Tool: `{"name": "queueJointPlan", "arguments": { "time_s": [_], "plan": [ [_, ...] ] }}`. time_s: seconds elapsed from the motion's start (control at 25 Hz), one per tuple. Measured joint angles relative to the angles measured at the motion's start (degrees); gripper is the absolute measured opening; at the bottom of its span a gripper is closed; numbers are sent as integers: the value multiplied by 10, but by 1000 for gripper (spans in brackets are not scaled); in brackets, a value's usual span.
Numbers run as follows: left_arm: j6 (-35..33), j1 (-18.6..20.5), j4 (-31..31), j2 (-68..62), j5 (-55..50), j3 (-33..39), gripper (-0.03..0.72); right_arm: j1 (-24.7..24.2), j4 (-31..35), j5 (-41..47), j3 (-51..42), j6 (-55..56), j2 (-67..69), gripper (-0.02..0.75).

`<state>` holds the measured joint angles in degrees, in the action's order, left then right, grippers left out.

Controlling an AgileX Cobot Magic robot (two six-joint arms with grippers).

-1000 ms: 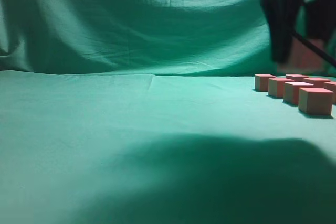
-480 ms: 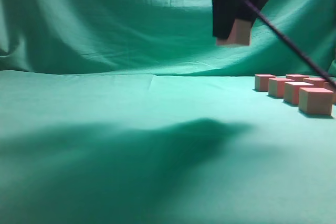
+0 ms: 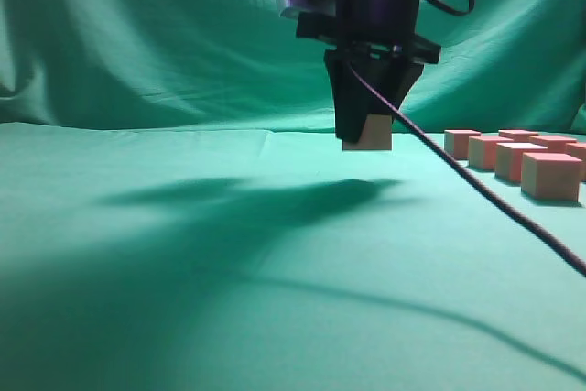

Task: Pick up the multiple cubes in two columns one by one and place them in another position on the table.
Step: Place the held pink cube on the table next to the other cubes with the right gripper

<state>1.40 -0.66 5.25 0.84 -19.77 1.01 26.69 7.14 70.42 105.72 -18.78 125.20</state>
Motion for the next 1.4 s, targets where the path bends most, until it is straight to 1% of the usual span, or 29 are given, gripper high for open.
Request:
{"name": "queueJointPlan", "arguments": {
  "time_s": [0.2,0.64,1.2,1.28,1.4],
  "plan": [
    [0,0,0,0,0,0,0,0,0,-1,6,0,21,255],
    [0,0,0,0,0,0,0,0,0,-41,9,0,38,255],
    [0,0,0,0,0,0,0,5,0,-31,10,0,39,255],
    [0,0,0,0,0,0,0,5,0,-25,10,0,40,324],
    [0,0,0,0,0,0,0,5,0,-19,10,0,42,461]
  ]
}}
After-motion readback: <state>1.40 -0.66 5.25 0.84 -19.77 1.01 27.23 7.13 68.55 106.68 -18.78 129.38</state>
